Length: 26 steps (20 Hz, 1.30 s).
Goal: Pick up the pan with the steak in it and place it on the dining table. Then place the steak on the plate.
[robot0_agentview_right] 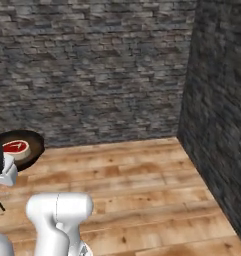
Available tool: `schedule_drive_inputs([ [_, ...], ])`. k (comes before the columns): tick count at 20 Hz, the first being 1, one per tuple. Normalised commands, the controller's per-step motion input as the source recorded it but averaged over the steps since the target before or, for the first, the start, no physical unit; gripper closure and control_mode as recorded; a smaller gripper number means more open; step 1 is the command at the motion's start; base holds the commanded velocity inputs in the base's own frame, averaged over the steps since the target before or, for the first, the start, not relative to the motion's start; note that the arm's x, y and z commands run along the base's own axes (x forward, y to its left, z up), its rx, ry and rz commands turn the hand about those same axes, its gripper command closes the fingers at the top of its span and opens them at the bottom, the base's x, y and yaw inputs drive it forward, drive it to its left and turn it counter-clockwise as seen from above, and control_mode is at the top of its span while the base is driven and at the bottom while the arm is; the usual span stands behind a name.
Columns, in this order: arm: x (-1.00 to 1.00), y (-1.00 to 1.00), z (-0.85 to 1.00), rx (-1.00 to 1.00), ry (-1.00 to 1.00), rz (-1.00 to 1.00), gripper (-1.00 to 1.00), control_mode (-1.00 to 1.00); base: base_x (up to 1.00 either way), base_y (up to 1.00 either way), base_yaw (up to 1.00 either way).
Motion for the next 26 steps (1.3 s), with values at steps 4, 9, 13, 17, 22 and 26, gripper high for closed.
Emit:
schedule_drive_inputs([
  [4,0.0,0.0,0.0,0.0,0.0,0.0,1.0,1.0,1.0,0.08,-0.03],
  [9,0.0,0.0,0.0,0.0,0.0,0.0,1.0,1.0,1.0,0.07,-0.02],
  [13,0.0,0.0,0.0,0.0,0.0,0.0,1.0,1.0,1.0,0.13,0.0],
  [17,0.0,0.0,0.0,0.0,0.0,0.0,1.0,1.0,1.0,0.08,0.0],
  [22,0.0,0.0,0.0,0.0,0.0,0.0,1.0,1.0,1.0,0.03,0.0],
  [26,0.0,0.0,0.0,0.0,0.0,0.0,1.0,1.0,0.8,-0.01,0.2],
])
